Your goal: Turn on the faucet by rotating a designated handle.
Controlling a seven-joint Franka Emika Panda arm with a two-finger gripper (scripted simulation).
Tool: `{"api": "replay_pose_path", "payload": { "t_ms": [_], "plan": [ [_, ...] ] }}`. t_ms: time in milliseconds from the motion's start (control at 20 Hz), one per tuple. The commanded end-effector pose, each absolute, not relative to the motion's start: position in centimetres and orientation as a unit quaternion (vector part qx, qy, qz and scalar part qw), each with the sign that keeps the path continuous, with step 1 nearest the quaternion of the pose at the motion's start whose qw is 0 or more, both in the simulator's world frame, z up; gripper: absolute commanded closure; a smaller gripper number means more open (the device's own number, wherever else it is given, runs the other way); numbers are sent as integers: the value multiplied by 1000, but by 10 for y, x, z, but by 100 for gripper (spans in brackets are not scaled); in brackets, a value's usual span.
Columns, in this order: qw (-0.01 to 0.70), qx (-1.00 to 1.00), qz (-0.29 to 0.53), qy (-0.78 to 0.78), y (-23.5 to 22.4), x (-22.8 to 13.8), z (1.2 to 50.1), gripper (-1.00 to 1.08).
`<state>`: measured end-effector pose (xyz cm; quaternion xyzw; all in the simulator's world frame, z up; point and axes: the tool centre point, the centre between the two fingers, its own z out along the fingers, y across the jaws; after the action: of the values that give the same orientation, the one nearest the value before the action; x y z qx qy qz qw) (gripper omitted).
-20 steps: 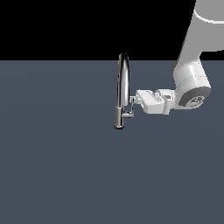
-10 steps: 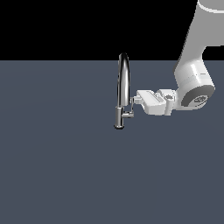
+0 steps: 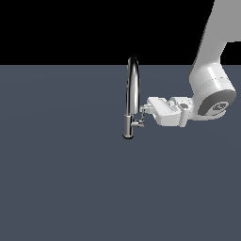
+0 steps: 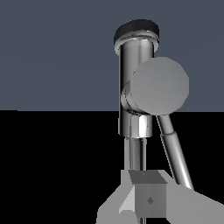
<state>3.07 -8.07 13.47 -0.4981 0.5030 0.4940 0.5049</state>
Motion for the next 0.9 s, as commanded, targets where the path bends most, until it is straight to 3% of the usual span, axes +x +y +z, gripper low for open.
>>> {"api": "replay_pose_path", "payload": {
  "t_ms": [0, 850],
  "plan": [
    [505, -498, 495, 502, -84, 21, 139, 108],
    [505, -498, 495, 502, -83, -24, 115, 108]
  ]
}}
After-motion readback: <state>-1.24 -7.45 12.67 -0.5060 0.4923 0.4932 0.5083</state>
